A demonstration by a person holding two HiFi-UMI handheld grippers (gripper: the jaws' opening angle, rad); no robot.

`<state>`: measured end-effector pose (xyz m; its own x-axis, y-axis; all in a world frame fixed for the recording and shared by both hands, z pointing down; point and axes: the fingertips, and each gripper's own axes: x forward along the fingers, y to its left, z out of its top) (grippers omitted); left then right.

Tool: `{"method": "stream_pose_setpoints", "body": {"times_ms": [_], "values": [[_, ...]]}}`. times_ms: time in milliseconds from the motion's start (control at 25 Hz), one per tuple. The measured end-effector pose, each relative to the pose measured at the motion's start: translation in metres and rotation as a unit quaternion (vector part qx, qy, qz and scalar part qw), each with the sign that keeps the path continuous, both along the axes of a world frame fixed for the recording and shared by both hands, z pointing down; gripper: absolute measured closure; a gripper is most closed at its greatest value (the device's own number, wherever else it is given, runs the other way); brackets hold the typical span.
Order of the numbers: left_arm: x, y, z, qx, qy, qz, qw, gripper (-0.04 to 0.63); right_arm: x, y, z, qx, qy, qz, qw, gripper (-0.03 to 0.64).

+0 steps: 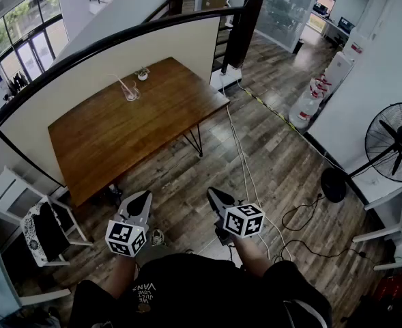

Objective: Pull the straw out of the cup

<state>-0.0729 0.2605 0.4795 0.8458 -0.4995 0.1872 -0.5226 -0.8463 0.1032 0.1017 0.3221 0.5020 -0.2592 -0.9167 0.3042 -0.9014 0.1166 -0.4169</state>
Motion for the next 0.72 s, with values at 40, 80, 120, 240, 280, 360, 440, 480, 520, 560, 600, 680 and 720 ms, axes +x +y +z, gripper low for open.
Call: {"method": "stream_pose_setpoints", "body": {"times_ms": [40,80,120,240,280,360,440,480,520,560,600,680,720], "values": [[0.002,-0.001,0.001,0.0,0.002,0.001,1.0,0.584,0.001,-0.002,0.0,0.002,0.002,0.0,1.0,0.604],[0.004,-0.002,0.002,0.0,0.004,0.001,1.0,0.584,0.003,-0.004,-0.001,0.004,0.003,0.001,1.0,0.604],[0.006,-0.003,0.003,0.0,0.004,0.002,1.0,0.584,0.004,-0.006,-0.001,0.007,0.005,0.002,1.0,0.604],[0.008,-0.008,0.004,0.002,0.003,0.0,1.0,0.584,0.007,-0.012,-0.002,0.012,0.006,0.002,1.0,0.604],[0.007,-0.009,0.004,0.0,0.003,-0.003,1.0,0.584,0.007,-0.013,-0.002,0.013,0.006,0.001,1.0,0.604],[0.006,-0.01,0.006,-0.003,0.006,-0.007,1.0,0.584,0.007,-0.015,-0.002,0.015,0.01,0.0,1.0,0.604],[0.006,-0.011,0.007,-0.002,0.008,-0.008,0.9999,0.584,0.007,-0.016,-0.004,0.024,0.021,-0.001,0.999,0.604],[0.007,-0.011,0.007,0.001,0.008,-0.009,0.9999,0.584,0.007,-0.018,-0.006,0.032,0.025,-0.004,0.999,0.604],[0.008,-0.013,0.007,0.003,0.007,-0.01,0.9999,0.583,0.007,-0.02,-0.009,0.042,0.025,-0.008,0.999,0.603],[0.009,-0.014,0.006,0.004,0.007,-0.009,0.9999,0.583,0.005,-0.023,-0.012,0.052,0.021,-0.012,0.998,0.603],[0.01,-0.015,0.006,0.002,0.008,-0.007,0.9999,0.58,0.004,-0.027,-0.015,0.06,0.017,-0.016,0.998,0.603],[0.012,-0.016,0.004,-0.001,0.014,0.001,0.9999,0.577,0.004,-0.032,-0.019,0.068,0.016,-0.018,0.997,0.587],[0.013,-0.018,0.003,-0.001,0.017,0.004,0.9998,0.577,0.004,-0.036,-0.02,0.071,0.017,-0.019,0.997,0.56]]}}
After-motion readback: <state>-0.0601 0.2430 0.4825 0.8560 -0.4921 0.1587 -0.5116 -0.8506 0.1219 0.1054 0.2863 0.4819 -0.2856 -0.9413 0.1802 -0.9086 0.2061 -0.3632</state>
